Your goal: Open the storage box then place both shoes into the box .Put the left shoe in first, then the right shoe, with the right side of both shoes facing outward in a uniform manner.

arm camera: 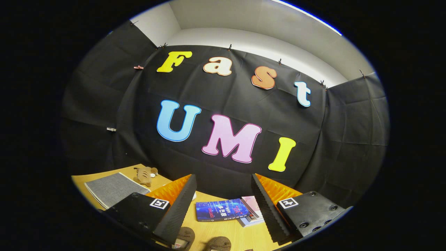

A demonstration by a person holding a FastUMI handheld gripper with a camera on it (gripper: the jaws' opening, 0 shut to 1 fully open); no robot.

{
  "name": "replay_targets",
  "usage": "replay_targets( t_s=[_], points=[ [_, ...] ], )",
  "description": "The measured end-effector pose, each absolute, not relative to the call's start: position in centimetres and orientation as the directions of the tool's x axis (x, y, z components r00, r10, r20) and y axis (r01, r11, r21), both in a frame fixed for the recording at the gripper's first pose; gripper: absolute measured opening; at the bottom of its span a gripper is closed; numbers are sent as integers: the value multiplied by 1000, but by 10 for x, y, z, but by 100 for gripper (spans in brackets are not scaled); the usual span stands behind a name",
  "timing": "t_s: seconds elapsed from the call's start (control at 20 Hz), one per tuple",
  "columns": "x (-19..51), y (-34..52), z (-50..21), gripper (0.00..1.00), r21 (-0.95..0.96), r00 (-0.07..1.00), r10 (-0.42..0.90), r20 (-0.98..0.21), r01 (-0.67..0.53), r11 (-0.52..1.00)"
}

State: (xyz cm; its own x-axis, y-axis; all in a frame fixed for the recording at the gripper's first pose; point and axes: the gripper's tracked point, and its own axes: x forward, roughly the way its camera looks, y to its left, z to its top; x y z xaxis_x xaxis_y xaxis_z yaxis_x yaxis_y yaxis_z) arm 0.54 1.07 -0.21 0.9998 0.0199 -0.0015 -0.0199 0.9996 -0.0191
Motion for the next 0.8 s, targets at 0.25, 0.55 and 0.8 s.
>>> replay_targets(
  t_s=[0.25,0.55,0.8],
  points=[
    [4,12,-1,98,-20,1000,26,-1,-26,999],
    [3,15,-2,98,-12,999,42,-3,-42,999],
    [3,24,-4,98,0,996,83,-14,-83,997]
  ],
)
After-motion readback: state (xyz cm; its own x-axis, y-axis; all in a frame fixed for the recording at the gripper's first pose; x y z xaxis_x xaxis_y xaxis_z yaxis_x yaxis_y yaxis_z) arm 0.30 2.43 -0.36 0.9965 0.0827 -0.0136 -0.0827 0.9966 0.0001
